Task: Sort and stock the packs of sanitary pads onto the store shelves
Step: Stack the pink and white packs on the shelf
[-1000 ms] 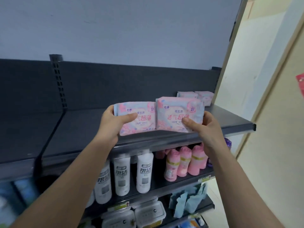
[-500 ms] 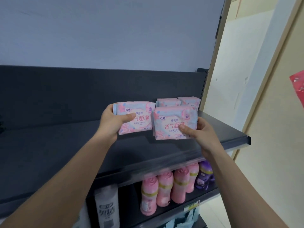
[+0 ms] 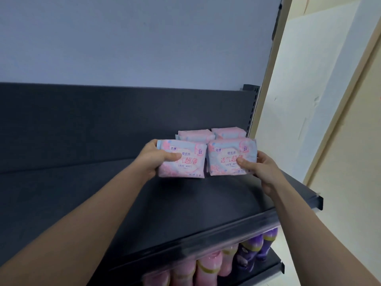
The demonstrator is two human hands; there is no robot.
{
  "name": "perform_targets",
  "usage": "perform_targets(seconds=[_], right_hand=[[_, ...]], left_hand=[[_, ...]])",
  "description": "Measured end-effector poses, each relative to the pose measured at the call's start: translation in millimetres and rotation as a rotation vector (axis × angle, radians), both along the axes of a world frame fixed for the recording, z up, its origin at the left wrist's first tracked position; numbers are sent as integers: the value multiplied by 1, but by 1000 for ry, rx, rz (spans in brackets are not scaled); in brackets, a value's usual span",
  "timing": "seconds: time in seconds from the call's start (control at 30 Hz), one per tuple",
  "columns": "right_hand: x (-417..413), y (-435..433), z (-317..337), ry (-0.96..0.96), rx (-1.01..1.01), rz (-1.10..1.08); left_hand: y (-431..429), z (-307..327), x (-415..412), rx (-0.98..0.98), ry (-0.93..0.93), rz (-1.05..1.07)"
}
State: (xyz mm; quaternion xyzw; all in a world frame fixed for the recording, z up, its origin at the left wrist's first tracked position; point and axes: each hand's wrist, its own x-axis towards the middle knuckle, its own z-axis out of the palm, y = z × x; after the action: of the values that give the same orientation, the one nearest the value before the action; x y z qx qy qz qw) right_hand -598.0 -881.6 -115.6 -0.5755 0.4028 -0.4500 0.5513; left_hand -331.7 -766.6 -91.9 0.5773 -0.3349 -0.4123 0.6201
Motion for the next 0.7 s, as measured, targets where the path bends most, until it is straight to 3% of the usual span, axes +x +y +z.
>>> perform_targets(seconds=[0.47, 0.7], right_hand=[[-14, -103, -6, 270, -26, 189], [-17, -117, -3, 379, -93, 207]], left_hand=[[-47, -20, -44, -45, -152, 154], [-55, -27, -62, -65, -142, 247]])
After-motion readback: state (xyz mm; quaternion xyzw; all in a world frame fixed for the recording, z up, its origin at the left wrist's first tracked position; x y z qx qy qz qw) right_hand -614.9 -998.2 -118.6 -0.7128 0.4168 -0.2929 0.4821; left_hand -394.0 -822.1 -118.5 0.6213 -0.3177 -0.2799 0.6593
